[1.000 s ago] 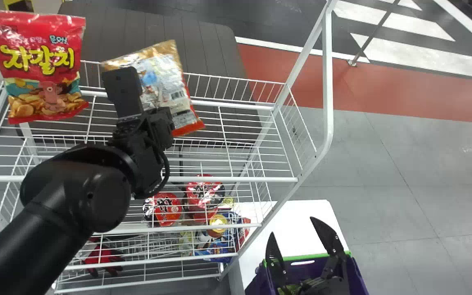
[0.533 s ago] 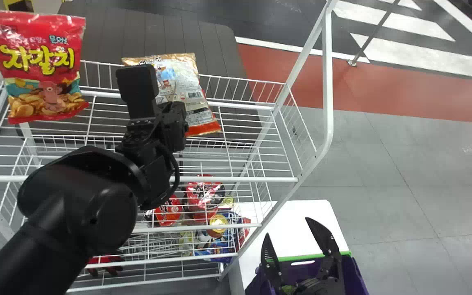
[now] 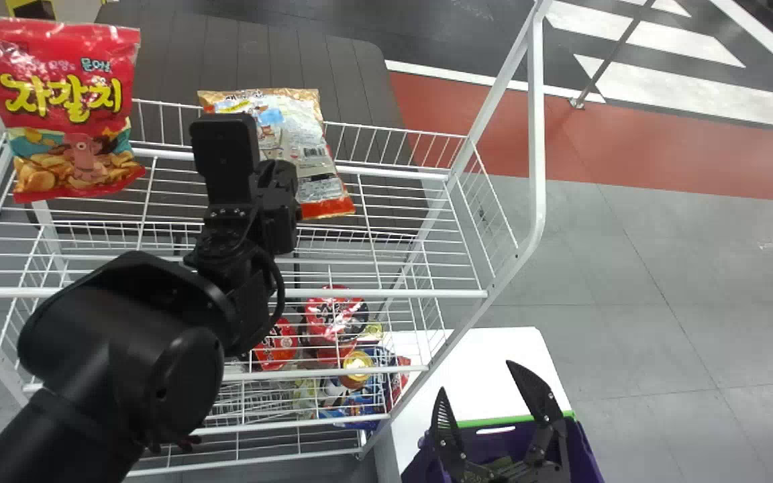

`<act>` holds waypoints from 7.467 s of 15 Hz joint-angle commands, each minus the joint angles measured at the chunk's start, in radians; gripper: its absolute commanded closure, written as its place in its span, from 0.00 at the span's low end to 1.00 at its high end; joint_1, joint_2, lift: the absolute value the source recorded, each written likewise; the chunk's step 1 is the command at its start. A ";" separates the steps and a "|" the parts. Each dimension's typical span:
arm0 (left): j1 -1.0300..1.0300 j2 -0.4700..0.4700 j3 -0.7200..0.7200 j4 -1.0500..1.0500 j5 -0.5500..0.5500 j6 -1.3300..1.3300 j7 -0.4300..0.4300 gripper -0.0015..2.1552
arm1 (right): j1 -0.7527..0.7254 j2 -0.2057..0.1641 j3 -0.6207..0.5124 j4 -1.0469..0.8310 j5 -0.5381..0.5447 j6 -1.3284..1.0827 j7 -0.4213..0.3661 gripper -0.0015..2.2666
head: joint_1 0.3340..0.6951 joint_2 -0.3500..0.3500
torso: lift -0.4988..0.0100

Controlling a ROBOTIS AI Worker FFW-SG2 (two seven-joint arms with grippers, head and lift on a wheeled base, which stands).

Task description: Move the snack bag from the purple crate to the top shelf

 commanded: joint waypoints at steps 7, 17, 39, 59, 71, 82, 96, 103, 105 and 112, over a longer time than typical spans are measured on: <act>0.024 -0.006 0.050 0.082 -0.015 -0.182 -0.033 0.46 | 0.015 0.001 0.014 -0.001 0.005 -0.050 0.002 0.08 | 1.00 0.00 | 0.98; -0.041 -0.006 0.073 0.334 -0.022 -0.385 -0.154 0.46 | 0.021 0.003 0.014 -0.002 0.005 -0.062 0.000 0.08 | 1.00 0.05 | 0.98; -0.130 -0.006 0.056 0.599 -0.170 -0.621 -0.236 0.25 | -0.002 0.008 0.030 0.009 0.012 -0.050 -0.002 0.08 | 1.00 0.12 | 0.98; 0.617 0.186 0.312 -0.598 -0.328 -0.204 -0.237 0.07 | 0.211 0.071 0.030 -0.752 -0.031 0.675 -0.044 0.08 | 1.00 0.10 | 0.98; 0.978 0.170 0.505 -0.486 -0.353 -0.741 -0.331 0.07 | 0.382 0.069 0.136 -1.102 -0.087 1.113 -0.164 0.08 | 1.00 0.48 | 0.98; 0.939 0.163 0.300 -0.492 -0.581 -0.514 -0.182 0.07 | 0.412 -0.017 0.218 -1.203 -0.140 1.264 -0.212 0.08 | 1.00 0.32 | 0.98; 0.927 0.155 0.429 -0.590 -0.474 -0.452 -0.251 0.07 | 0.452 -0.035 0.337 -1.286 -0.067 1.264 -0.262 0.08 | 1.00 0.57 | 0.98; 0.952 0.155 0.484 -0.616 -0.440 -0.471 -0.271 0.07 | 0.449 -0.020 0.369 -1.285 -0.026 1.260 -0.264 0.08 | 1.00 0.68 | 0.98; 0.952 0.156 0.485 -0.618 -0.439 -0.474 -0.271 0.07 | 0.448 -0.020 0.373 -1.285 -0.021 1.260 -0.264 0.08 | 1.00 0.70 | 0.98; 0.962 0.161 0.507 -0.630 -0.428 -0.483 -0.288 0.07 | 0.446 -0.002 0.374 -1.285 -0.012 1.257 -0.264 0.08 | 1.00 0.72 | 0.98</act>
